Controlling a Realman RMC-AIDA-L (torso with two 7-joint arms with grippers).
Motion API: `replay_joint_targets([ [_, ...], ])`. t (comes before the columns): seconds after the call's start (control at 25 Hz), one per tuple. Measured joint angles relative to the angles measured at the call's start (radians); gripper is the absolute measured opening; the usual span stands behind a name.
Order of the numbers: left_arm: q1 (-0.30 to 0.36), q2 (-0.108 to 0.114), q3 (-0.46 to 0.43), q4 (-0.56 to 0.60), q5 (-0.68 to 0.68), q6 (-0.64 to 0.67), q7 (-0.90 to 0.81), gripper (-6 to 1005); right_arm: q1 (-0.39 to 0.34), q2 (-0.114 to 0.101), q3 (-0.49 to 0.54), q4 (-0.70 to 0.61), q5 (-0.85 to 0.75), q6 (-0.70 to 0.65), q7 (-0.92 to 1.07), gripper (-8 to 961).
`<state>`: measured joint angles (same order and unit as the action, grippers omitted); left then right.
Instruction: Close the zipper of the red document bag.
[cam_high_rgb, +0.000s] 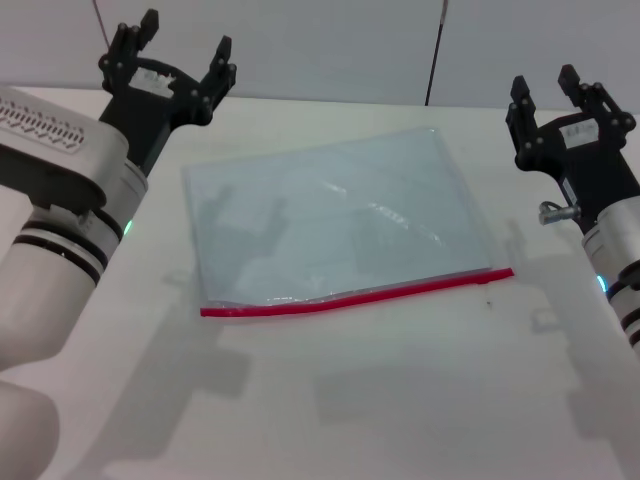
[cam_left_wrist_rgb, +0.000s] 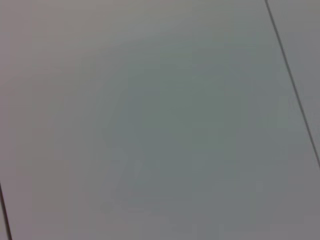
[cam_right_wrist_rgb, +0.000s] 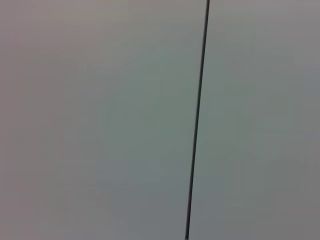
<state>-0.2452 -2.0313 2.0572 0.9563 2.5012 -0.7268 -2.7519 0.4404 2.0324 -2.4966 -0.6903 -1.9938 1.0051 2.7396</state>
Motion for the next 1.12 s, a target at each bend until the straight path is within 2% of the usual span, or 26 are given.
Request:
replay_joint_targets([
  [0.2, -0.008, 0.000, 0.020, -0.034, -0.033, -0.027, -0.003, 816, 0.013, 0.002, -0.048, 0.018, 0.044, 0.040, 0.001, 493],
  [1.12, -0.026, 0.003, 0.017, -0.048, -0.061, -0.043, 0.014, 816, 0.020, 0.001, -0.071, 0.034, 0.085, 0.078, 0.057, 488],
])
